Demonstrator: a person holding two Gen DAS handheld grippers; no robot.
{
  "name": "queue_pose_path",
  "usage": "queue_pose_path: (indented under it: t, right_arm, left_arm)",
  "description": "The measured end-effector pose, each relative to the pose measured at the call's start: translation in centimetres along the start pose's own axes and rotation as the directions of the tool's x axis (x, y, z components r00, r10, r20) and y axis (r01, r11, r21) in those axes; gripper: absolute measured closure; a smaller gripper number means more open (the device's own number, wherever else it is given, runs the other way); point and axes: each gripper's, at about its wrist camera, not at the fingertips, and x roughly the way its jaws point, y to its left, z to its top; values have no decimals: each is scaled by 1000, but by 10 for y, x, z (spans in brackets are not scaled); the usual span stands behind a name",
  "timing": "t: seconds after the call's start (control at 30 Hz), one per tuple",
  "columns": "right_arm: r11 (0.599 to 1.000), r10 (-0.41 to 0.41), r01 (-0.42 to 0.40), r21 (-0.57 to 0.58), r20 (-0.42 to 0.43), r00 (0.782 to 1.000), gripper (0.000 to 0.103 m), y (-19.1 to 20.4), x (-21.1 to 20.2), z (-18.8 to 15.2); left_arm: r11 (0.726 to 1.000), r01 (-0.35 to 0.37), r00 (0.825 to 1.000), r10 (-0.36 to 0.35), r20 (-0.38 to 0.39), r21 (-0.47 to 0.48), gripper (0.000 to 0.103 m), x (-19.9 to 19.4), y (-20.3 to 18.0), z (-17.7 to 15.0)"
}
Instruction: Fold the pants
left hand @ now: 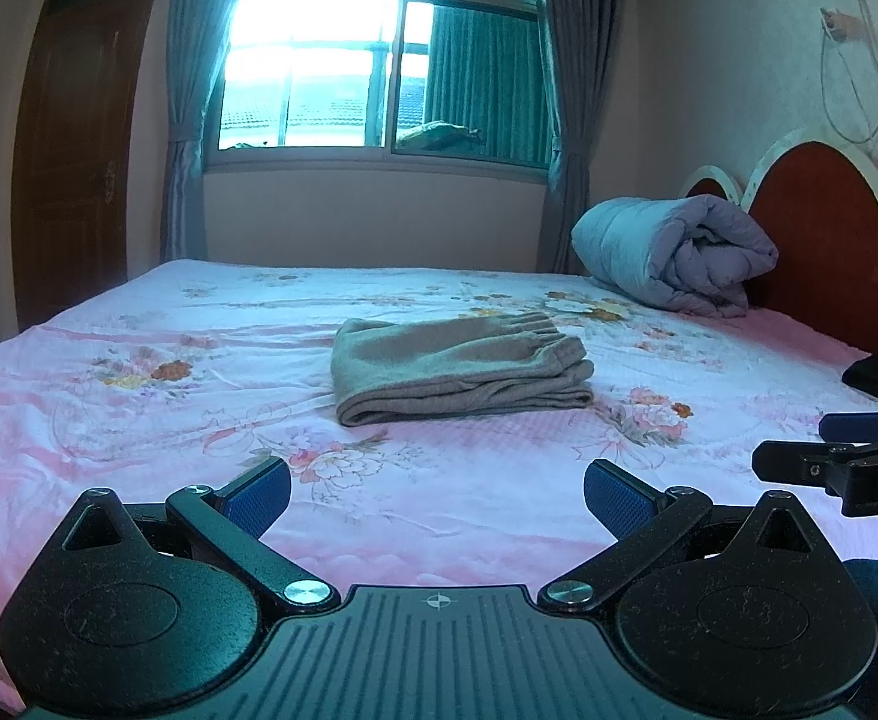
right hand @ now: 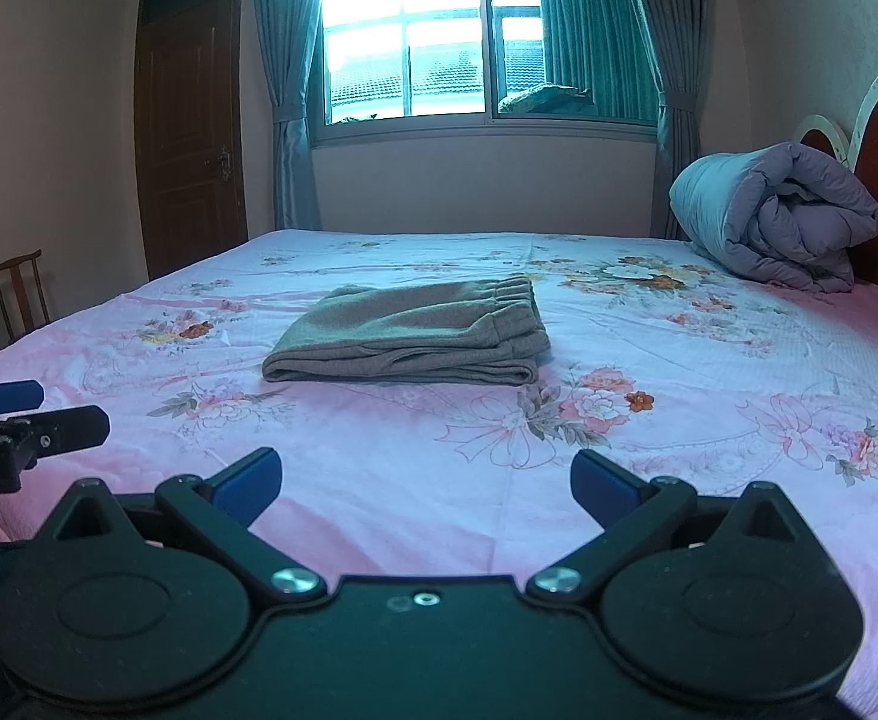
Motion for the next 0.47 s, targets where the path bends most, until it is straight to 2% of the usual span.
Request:
queue_pose_path:
  t: [0.47]
  right_arm:
    - [1000, 1, -1, -2, -2, 1000, 6, -1, 0, -1]
  left_arm:
    - [1000, -3, 1000, 3, 11, -14, 0, -3, 2, -1]
